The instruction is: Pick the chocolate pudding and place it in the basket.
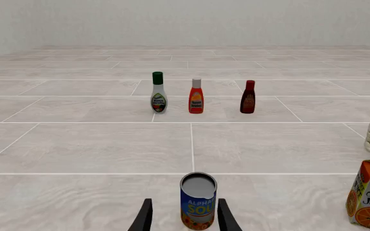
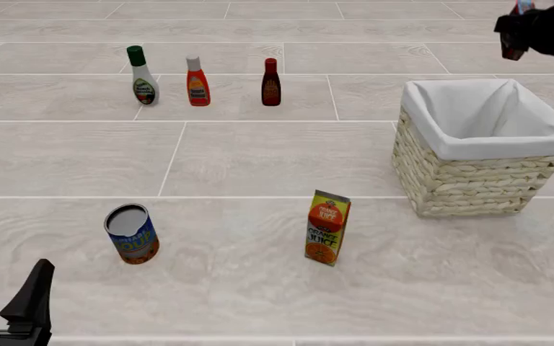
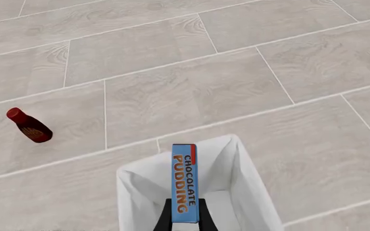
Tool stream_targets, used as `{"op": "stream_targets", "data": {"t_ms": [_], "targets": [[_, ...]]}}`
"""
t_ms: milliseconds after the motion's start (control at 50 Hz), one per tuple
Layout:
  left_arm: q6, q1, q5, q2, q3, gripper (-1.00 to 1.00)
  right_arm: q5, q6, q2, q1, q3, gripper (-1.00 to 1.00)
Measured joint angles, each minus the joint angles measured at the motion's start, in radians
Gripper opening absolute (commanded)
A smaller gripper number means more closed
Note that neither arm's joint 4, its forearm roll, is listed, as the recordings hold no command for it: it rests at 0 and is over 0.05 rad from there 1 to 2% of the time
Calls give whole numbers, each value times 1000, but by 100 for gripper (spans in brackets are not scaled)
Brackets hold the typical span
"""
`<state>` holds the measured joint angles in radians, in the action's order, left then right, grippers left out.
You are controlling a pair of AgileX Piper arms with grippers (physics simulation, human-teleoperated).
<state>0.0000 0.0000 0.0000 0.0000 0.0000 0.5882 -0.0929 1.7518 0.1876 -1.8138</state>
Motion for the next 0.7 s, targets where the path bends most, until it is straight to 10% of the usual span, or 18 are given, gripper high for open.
{"op": "stream_targets", "data": {"t_ms": [700], "targets": [[0,0,0,0,0,100,40,-20,-1,44,41,-100]]}}
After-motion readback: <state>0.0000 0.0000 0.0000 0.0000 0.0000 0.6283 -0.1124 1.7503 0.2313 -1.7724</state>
